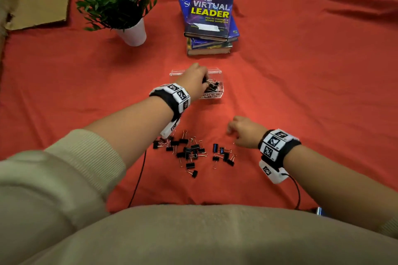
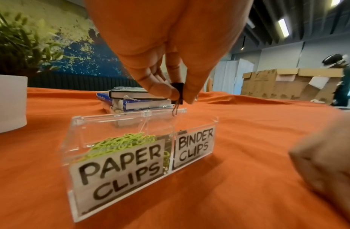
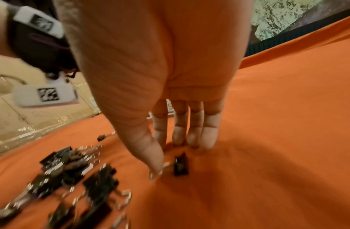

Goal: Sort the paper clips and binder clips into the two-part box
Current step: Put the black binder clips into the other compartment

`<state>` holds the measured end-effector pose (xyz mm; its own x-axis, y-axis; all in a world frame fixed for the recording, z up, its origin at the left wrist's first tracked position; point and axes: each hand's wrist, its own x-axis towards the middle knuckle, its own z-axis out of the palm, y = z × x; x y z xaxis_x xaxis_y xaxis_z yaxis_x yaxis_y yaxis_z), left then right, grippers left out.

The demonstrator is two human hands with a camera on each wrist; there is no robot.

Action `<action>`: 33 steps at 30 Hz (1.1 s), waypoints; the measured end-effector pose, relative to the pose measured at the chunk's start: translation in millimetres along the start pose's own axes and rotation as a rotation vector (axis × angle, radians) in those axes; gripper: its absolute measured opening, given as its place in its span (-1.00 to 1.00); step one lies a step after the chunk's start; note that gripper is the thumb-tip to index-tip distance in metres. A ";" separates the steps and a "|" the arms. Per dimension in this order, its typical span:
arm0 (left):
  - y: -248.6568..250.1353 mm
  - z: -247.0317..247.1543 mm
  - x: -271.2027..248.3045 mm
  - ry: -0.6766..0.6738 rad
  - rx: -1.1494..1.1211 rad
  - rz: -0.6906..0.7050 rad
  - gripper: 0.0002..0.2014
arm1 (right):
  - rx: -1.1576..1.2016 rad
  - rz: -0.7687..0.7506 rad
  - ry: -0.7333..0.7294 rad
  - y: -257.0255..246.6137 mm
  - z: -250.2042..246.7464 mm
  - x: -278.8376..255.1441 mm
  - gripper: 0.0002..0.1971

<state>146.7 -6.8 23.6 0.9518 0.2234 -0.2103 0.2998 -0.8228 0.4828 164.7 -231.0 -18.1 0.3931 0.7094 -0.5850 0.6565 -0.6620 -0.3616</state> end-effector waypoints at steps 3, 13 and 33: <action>2.4 5.4 12.6 -0.008 0.048 -0.045 -0.80 | -0.003 -0.016 0.021 2.9 8.4 -2.5 -0.77; 18.2 54.2 -64.5 -0.261 0.151 0.164 -0.75 | 0.339 0.012 0.133 5.9 17.6 -8.3 -0.87; 7.2 93.7 -108.3 -0.336 0.266 0.142 -0.72 | 0.011 -0.126 -0.026 -10.6 40.3 -16.0 -0.48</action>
<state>39.7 -85.9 -29.7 0.8953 -0.0476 -0.4430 0.0985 -0.9485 0.3011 125.5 -245.1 -34.1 0.2906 0.7809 -0.5529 0.6926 -0.5704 -0.4415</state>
